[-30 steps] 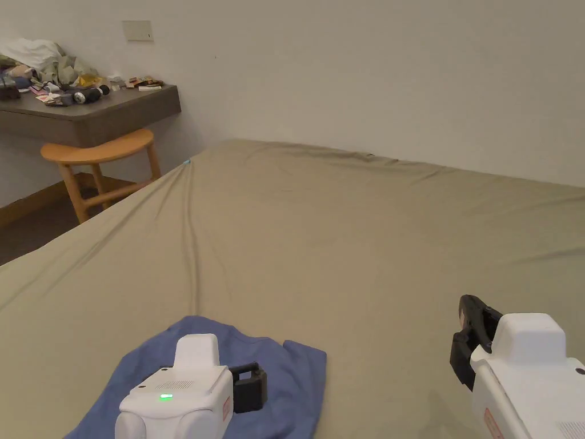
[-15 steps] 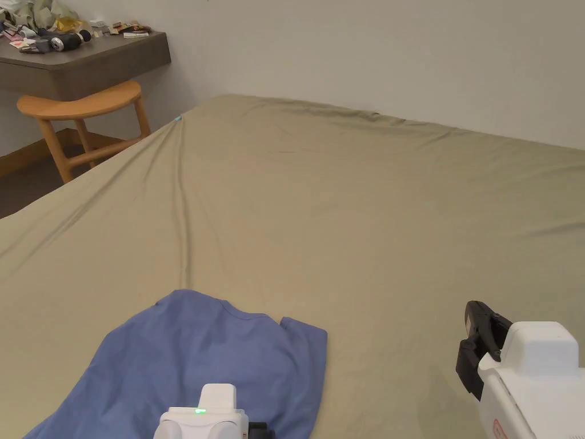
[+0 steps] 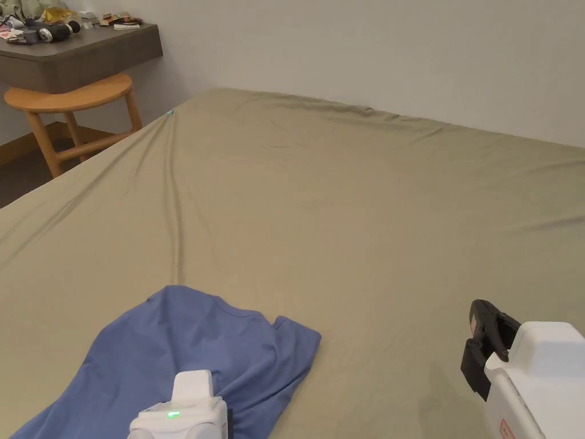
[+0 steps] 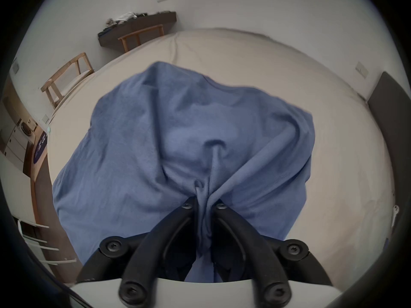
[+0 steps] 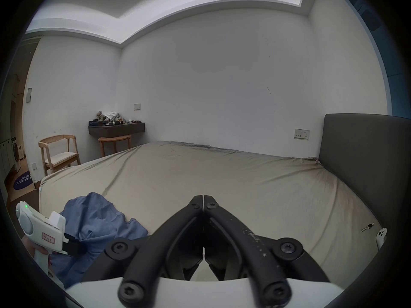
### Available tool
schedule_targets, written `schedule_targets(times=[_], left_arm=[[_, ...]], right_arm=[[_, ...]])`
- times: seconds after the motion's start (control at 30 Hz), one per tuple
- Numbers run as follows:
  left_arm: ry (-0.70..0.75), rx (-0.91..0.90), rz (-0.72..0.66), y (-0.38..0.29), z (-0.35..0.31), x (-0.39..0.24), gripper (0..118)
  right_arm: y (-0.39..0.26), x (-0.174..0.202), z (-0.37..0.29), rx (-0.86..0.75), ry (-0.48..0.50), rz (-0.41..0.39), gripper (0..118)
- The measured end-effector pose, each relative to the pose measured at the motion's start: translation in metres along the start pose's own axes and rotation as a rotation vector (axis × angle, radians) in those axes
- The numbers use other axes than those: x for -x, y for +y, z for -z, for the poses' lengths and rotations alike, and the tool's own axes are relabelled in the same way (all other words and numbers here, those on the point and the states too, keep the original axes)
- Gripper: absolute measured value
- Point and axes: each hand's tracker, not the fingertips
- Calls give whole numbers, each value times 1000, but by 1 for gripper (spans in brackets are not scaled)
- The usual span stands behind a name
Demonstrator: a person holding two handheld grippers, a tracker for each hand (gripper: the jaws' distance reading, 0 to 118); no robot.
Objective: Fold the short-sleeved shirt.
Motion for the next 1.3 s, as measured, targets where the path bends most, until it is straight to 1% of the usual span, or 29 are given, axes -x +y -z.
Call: schedule_targets(times=[0.07,0.17,0.27,0.33,0.4,0.53,0.67,0.73,0.87,0.97,1.1,1.2,1.3], left_arm=[[5,-96,-11,2,-14,2,8],[13,-266,-39,14,-53,4,8],[-46,-426,-102,30,-97,13,8],[-65,-520,-99,42,-115,16,8],[-127,-615,-89,52,-144,12,8],[-245,-804,1,69,-197,-21,8],[-404,-914,117,75,-232,-71,8],[-499,-938,195,70,-247,-113,8],[-654,-910,314,45,-257,-187,8],[-786,-792,397,8,-248,-242,8],[-927,-550,503,-60,-222,-307,8],[-972,-362,605,-118,-201,-346,8],[-983,-194,732,-174,-180,-375,8]], right_arm=[[1,-3,-4,-3,-6,1,1],[5,-10,-12,-17,-20,7,1],[12,-20,-26,-46,-38,30,1],[17,-29,-38,-69,-52,44,1],[21,-38,-51,-93,-73,49,1],[30,-60,-87,-154,-128,56,1],[36,-88,-126,-205,-205,49,1],[37,-104,-148,-228,-258,42,1],[36,-135,-185,-247,-343,47,1],[30,-156,-210,-249,-420,54,1],[16,-182,-237,-224,-501,72,1],[3,-197,-252,-189,-543,80,1],[-11,-208,-261,-158,-572,94,1]])
